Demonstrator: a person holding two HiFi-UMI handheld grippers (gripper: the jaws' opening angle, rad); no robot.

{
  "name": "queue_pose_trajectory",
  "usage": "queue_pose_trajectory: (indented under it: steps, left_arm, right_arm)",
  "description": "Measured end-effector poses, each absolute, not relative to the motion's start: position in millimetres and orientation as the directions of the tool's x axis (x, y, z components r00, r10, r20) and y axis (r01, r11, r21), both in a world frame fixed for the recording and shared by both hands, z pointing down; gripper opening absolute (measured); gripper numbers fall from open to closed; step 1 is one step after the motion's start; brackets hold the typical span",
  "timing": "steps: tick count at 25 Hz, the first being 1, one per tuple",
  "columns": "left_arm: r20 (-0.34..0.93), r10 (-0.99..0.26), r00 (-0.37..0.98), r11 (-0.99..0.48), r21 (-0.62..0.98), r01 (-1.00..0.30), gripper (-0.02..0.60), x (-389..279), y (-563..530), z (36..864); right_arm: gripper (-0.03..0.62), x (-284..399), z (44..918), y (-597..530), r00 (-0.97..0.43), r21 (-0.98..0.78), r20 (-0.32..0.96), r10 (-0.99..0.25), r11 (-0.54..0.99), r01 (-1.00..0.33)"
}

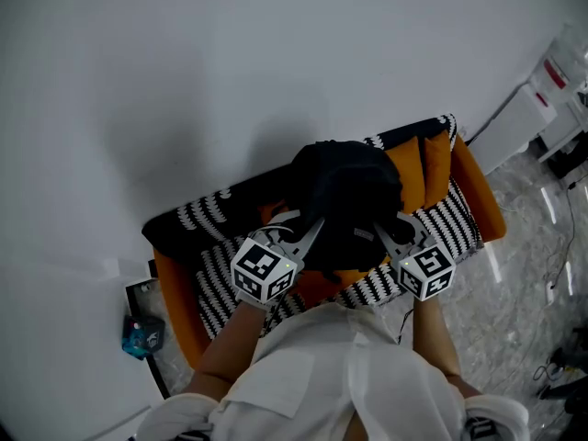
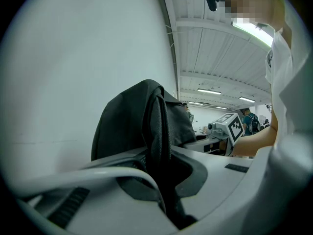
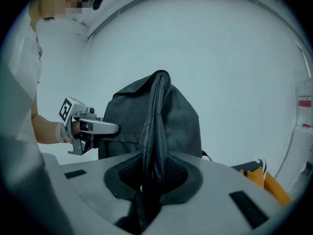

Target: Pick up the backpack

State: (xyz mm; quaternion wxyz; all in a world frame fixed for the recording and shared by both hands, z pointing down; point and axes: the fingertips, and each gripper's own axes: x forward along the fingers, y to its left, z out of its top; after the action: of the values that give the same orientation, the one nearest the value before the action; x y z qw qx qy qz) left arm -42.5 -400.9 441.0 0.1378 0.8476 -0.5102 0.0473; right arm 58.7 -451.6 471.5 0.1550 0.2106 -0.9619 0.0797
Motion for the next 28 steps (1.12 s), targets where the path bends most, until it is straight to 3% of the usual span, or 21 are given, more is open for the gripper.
queue_pose_trajectory:
  steps: [28]
  left_arm:
    - [0.201,-0.86,0.469,-0.433,0.2,-0.879,0.032,-47.1,-394.5,436.3]
  right_arm:
    - [0.067,52.7,467.0,-446.0,-0.871,-0.074,0.311,-0.38,0.904,-0.421]
